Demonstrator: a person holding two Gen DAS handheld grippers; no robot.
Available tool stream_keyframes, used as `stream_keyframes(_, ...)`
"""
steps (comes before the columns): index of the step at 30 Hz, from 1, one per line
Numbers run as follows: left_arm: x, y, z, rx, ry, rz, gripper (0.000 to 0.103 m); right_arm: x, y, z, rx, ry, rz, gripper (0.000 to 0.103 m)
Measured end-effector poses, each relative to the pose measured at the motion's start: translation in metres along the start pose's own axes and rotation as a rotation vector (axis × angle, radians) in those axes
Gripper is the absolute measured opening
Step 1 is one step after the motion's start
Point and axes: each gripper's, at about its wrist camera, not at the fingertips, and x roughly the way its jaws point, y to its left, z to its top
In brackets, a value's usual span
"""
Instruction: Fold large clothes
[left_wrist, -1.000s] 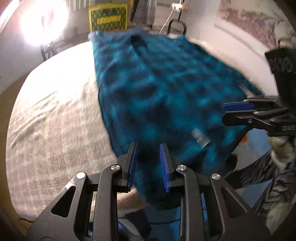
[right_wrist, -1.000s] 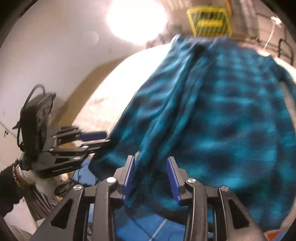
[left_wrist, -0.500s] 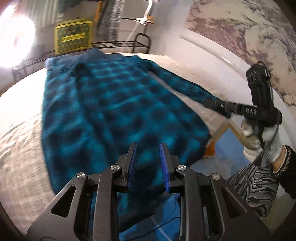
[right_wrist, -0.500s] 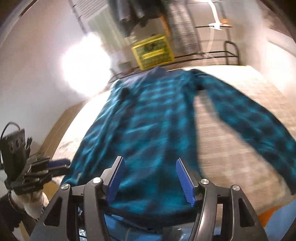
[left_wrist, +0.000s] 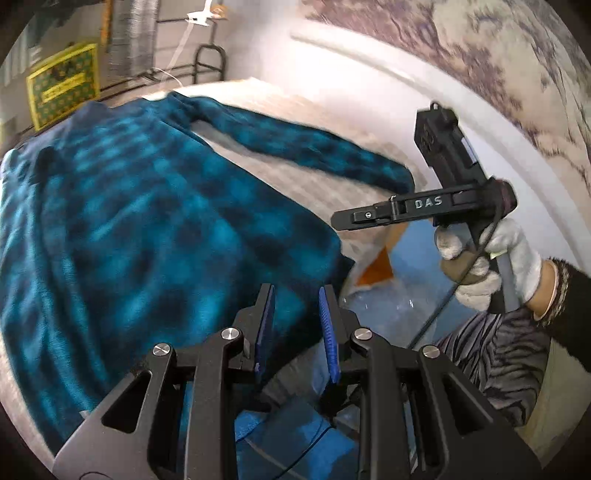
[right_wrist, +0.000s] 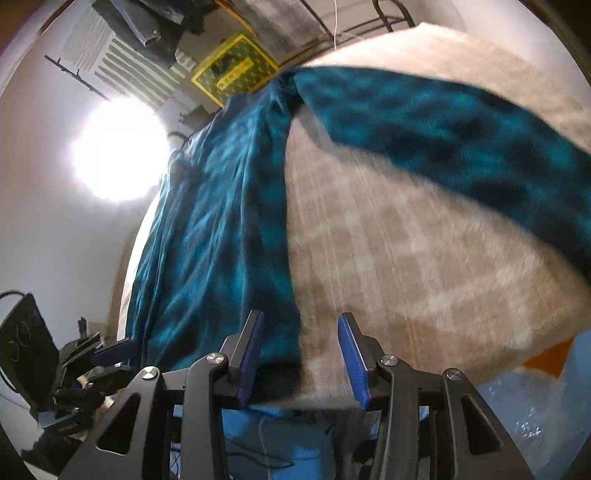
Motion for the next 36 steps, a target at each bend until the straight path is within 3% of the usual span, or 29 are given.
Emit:
stream_keyframes(3,0.015,-0.002,-0.002,0.017,0.033,0.019,0.023,-0.002,-0.002,-0.014,-0.014,0.009,0.038,0.045)
stream_keyframes(8,0.019,0.019,-0.005,-0.042,0.035,0.048,0.023,0.014,-0.001,-0.024,-0.038,0.053,0.054,0.042)
stream_keyframes(10,0.021,0.031,-0.005,-0.066,0.042,0.075,0.023,0.018,0.008,-0.025,-0.083,0.069,0.07,0.008)
stream_keyframes(13,0.029,0.045,-0.008,-0.082,0.076,0.095,0.023,0.008,0.019,-0.027,-0.12,0.071,0.047,0.004)
stream_keyframes(16,0.041,0.047,-0.016,-0.073,0.118,0.092,0.023,-0.033,0.028,-0.027,-0.154,-0.022,0.094,0.004)
stream_keyframes(18,0.045,0.045,-0.02,-0.052,0.122,0.101,0.023,-0.035,0.034,-0.032,-0.221,0.0,0.049,0.005)
stream_keyframes(20,0.045,0.046,-0.019,-0.044,0.127,0.103,0.023,-0.022,0.037,-0.035,-0.264,0.048,0.012,0.006)
stream_keyframes(22,0.043,0.048,-0.018,-0.052,0.13,0.099,0.023,-0.018,0.035,-0.033,-0.266,0.055,0.016,0.019)
stream_keyframes(28,0.027,0.046,-0.014,-0.071,0.094,0.088,0.023,-0.069,0.001,-0.013,-0.181,-0.162,-0.069,0.058)
stream_keyframes(31,0.015,0.043,-0.006,-0.074,0.058,0.08,0.023,-0.095,-0.038,0.001,-0.031,-0.294,-0.139,0.063)
stream_keyframes(36,-0.003,0.037,0.01,-0.063,0.003,0.076,0.023,-0.123,-0.095,0.019,0.139,-0.432,-0.256,0.065)
